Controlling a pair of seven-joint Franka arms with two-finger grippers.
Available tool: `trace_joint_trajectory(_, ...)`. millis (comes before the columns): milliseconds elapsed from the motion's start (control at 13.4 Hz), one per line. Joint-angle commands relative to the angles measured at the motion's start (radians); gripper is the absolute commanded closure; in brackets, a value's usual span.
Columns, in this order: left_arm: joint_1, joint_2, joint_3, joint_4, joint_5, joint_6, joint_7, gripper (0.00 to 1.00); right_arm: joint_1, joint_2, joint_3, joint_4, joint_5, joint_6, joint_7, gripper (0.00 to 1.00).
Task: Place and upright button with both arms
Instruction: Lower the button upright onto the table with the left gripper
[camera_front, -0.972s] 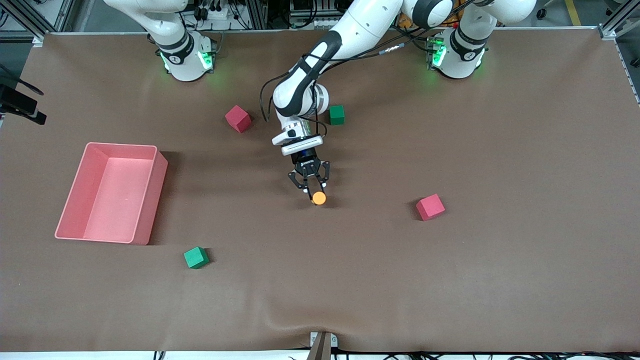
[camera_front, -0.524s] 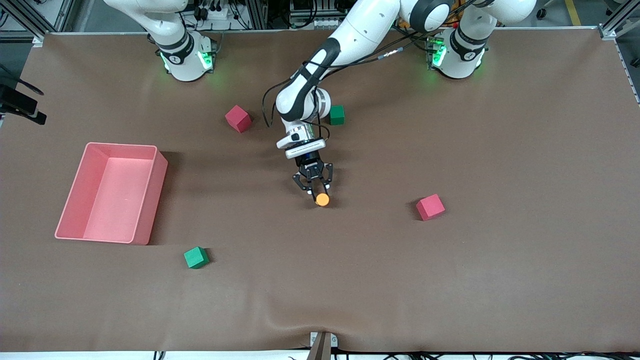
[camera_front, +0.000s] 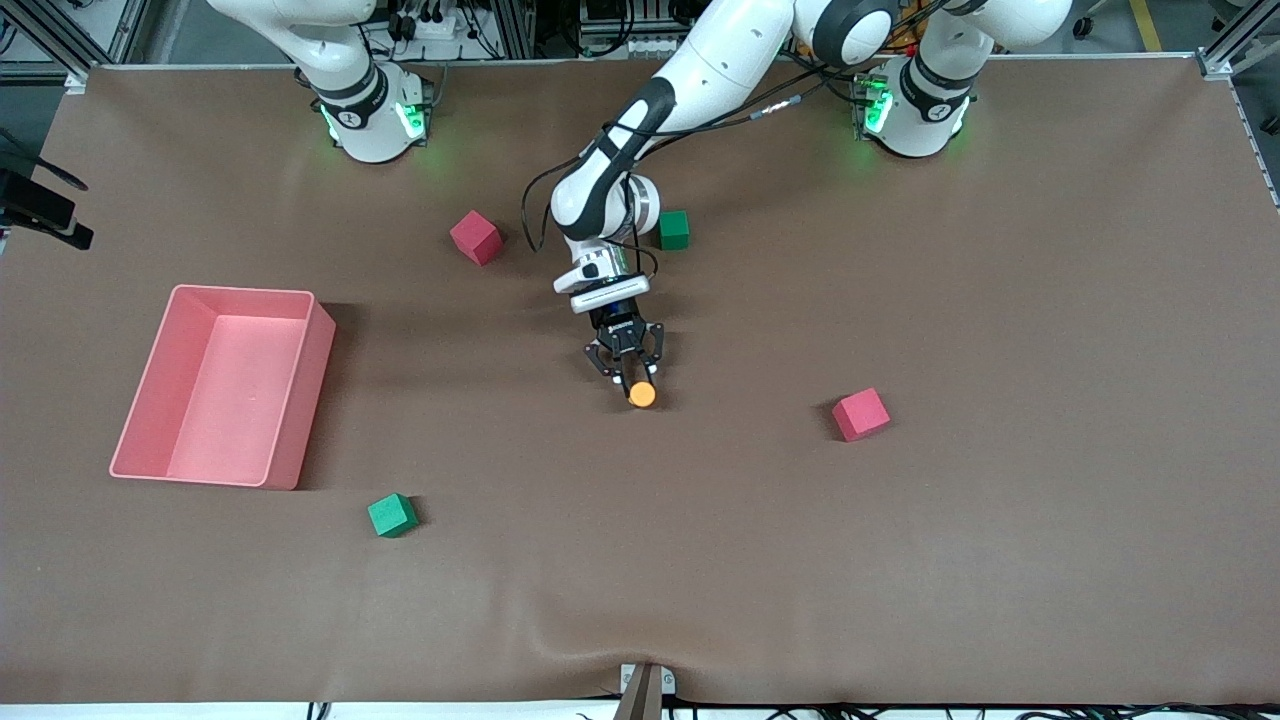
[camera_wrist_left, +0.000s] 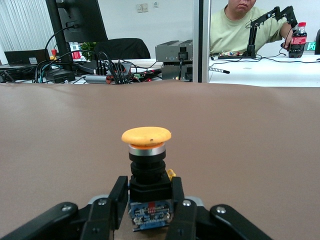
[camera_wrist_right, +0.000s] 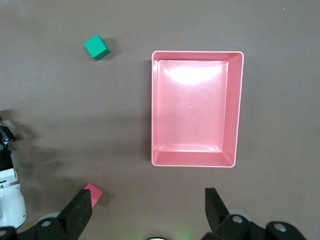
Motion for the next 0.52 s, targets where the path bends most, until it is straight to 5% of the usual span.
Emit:
trace_joint_trajectory(0, -0.008, 0.006, 0.009, 0.01, 0.024, -0.014, -0.047, 0.83, -0.006, -0.002, 0.007, 0.0, -0.005, -0.002, 0.009, 0.0)
trace_joint_trajectory(150, -0.008, 0.006, 0.007, 0.01, 0.022, -0.014, -0.05, 0.81, -0.01, -0.002, 0.007, 0.0, -0.008, -0.001, 0.009, 0.0)
trace_joint_trajectory(449, -0.008, 0.006, 0.006, 0.01, 0.021, -0.014, -0.052, 0.61, -0.012, -0.002, 0.007, 0.0, -0.008, 0.001, 0.009, 0.0)
